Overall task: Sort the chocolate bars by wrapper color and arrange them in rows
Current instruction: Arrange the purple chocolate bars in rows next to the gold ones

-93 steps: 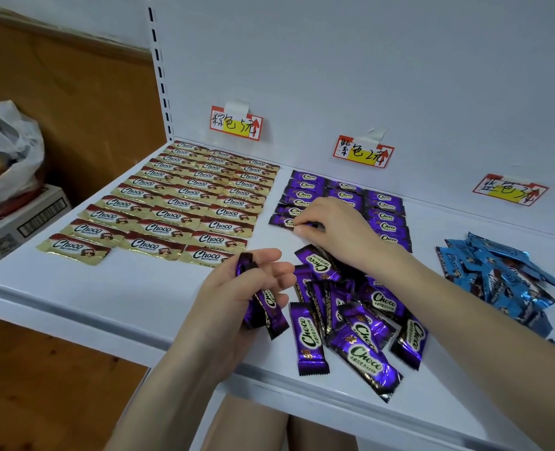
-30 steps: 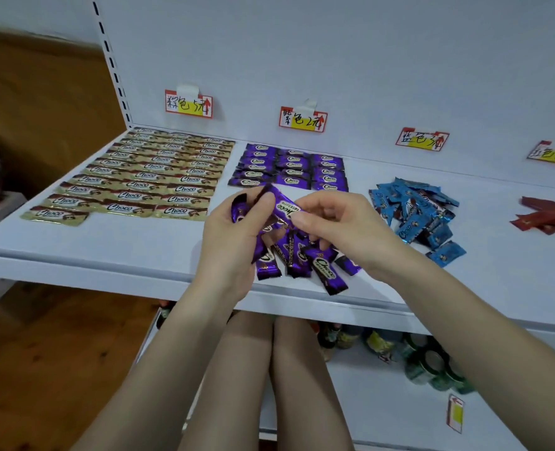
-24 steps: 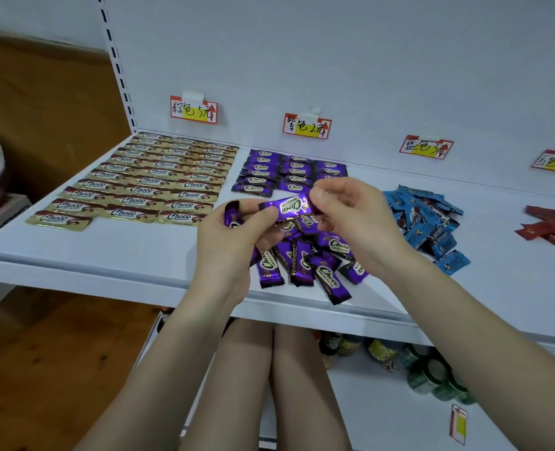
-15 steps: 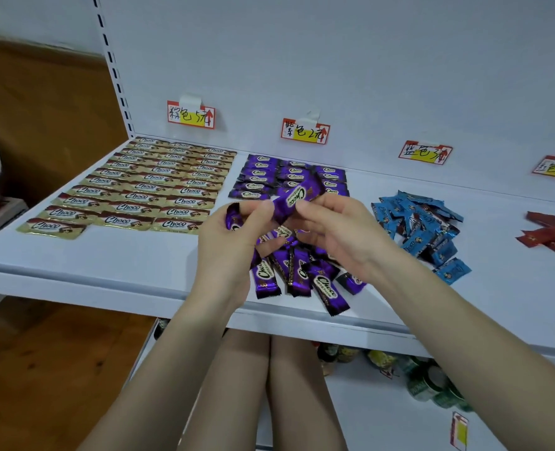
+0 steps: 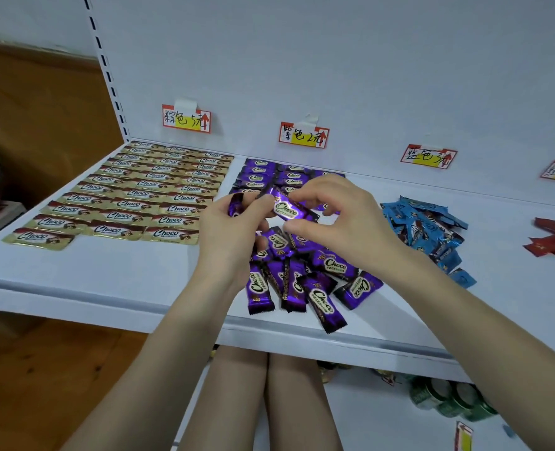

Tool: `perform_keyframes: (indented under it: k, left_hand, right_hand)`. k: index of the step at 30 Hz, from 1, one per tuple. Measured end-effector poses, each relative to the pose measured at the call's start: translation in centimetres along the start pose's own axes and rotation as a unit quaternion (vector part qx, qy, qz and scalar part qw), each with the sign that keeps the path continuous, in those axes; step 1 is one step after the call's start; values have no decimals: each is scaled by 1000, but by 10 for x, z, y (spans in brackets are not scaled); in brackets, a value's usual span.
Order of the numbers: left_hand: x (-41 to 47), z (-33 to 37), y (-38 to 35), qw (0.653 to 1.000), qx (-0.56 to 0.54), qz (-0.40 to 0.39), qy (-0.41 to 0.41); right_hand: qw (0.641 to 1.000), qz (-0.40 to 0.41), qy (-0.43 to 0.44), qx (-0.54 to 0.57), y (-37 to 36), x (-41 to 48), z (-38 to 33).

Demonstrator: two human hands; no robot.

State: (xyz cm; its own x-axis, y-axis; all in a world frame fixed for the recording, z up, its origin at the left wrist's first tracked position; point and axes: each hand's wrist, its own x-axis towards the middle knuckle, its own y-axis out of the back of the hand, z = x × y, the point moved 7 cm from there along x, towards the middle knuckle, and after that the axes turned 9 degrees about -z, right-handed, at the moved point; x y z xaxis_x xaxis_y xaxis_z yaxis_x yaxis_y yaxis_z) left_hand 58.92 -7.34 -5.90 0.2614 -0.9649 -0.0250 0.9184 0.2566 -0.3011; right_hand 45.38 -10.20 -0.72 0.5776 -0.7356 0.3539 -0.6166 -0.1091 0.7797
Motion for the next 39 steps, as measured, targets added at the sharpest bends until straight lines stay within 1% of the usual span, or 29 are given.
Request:
perform_keyframes:
  k: [2, 5, 7, 9, 11, 14, 18, 22, 39]
  left_hand:
    - [3, -3, -2, 1000, -8, -2, 13]
    - [6, -6, -3, 999, -14, -11, 27]
    - [8, -6, 1, 999, -11, -10, 34]
    - [10, -7, 8, 999, -6, -5, 47]
    - [11, -10, 14, 997, -22, 4, 73]
    - [11, -17, 17, 992, -73, 7, 107]
    - [14, -23, 20, 989, -93, 17, 116]
    - [16, -25, 20, 988, -92, 27, 121]
    - [20, -28, 21, 990, -75, 23, 120]
  right_hand:
    - [997, 14, 43, -54, -2, 1, -2]
    - [994, 13, 54, -91, -4, 9, 4]
    - [996, 9, 30, -80, 1, 18, 18]
    - [997, -2, -12, -76, 6, 30, 37]
    - [994, -26, -38, -96, 4, 39, 54]
    - [987, -78, -42, -133, -13, 45, 67]
    - [978, -142, -32, -147, -32, 46, 72]
    - [971, -177, -33, -155, -41, 47, 75]
    - [976, -156, -37, -148, -41, 56, 72]
